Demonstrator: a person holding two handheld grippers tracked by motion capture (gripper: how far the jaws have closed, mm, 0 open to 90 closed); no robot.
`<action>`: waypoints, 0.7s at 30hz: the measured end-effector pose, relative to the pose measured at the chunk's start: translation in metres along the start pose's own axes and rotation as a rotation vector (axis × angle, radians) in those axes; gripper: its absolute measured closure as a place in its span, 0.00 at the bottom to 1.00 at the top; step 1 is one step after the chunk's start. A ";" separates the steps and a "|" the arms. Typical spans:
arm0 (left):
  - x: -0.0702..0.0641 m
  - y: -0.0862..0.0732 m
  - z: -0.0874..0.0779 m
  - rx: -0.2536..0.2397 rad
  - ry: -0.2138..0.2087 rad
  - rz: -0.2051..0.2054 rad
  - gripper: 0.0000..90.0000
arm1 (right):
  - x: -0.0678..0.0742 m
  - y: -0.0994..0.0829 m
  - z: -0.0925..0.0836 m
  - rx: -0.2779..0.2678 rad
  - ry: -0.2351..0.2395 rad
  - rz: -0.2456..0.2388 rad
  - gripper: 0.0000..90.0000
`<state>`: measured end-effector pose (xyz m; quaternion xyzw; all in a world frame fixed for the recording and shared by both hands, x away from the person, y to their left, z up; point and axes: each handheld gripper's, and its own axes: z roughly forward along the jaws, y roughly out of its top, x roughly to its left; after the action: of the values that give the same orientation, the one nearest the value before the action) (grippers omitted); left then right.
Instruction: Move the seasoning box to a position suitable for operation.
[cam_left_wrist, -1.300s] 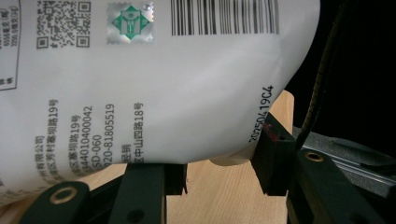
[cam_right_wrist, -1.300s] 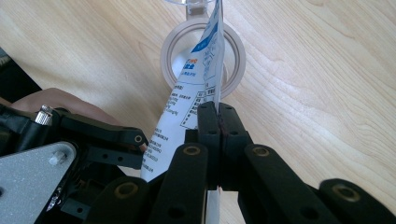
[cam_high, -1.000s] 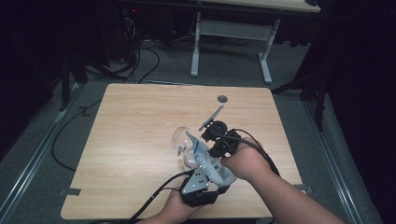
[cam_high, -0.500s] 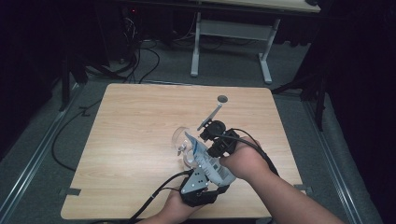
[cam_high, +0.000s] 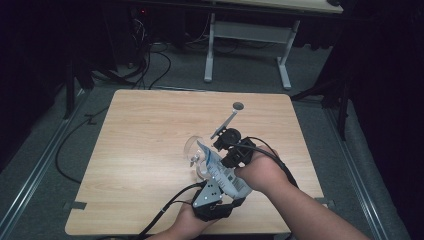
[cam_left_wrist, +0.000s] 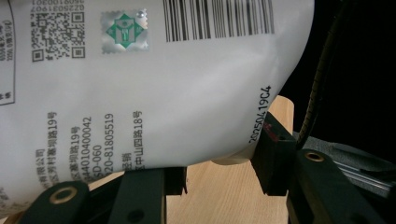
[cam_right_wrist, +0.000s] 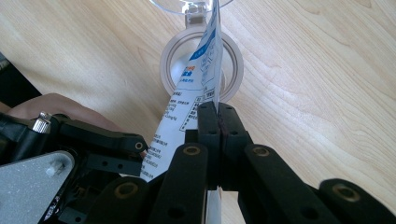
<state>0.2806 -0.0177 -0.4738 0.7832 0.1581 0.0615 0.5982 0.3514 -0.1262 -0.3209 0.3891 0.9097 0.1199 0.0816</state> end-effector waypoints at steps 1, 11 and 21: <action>0.000 0.000 0.000 -0.003 0.001 0.000 0.68 | 0.000 0.000 0.000 0.000 0.000 0.000 1.00; 0.001 0.001 -0.001 -0.006 0.002 -0.003 0.67 | 0.001 0.004 0.001 0.000 -0.006 -0.011 1.00; 0.002 0.001 -0.001 -0.009 0.002 -0.006 0.67 | 0.001 0.004 0.000 0.000 -0.007 -0.009 1.00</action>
<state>0.2820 -0.0166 -0.4725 0.7800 0.1606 0.0614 0.6017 0.3536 -0.1222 -0.3202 0.3855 0.9111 0.1182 0.0856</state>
